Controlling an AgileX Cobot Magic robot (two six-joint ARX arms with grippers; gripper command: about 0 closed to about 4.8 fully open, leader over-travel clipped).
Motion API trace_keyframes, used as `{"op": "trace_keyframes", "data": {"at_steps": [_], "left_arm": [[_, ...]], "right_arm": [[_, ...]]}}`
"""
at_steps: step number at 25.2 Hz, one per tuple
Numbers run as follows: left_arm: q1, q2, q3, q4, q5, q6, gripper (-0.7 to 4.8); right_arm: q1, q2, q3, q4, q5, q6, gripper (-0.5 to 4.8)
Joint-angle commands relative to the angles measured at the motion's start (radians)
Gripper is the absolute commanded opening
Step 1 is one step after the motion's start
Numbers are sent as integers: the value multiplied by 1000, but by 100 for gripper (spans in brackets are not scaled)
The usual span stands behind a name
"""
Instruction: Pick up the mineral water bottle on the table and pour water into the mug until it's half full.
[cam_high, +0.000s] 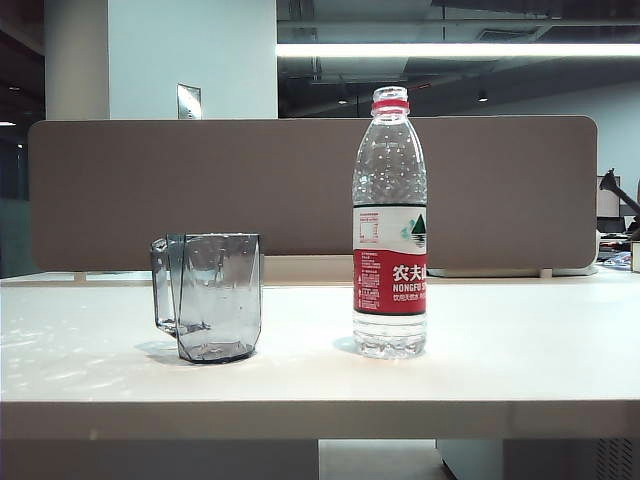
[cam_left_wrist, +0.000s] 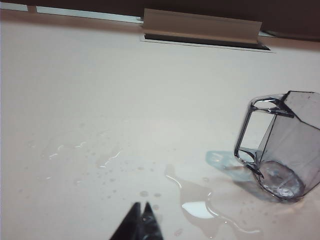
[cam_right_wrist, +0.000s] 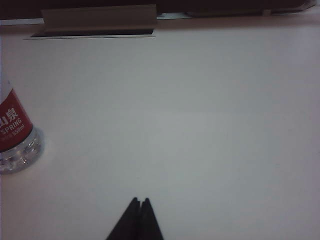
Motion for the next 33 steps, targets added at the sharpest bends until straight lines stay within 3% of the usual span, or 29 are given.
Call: {"op": "trace_keyframes", "data": {"at_steps": [1,10,14,18,21,27,33], "left_arm": [[2,1,2,-4,-2,8,-1],[0,1,2,-4,-2,8,-1],[-50,57,28,-18,-6,8,-1],[-258,373,276,-267,-5,8,-1],[-372,506,415,-362,-5,8,-1],[-559,653,590,-348,-2,8,-1],[-617,666,671,-311,0,8,-1]], "right_arm": [[1,-1,-6,11,2,1,-5],[0,-1,-6,11,2,0,-5],[0,-1,-6,10,2,0,-5],[0,-1,-6,11,2,0,-5],[0,-1,-6,11,2,1,-5],[0,-1,-6,11,2,0,-5],[1,-1,-6,11,2,0,-5]]}}
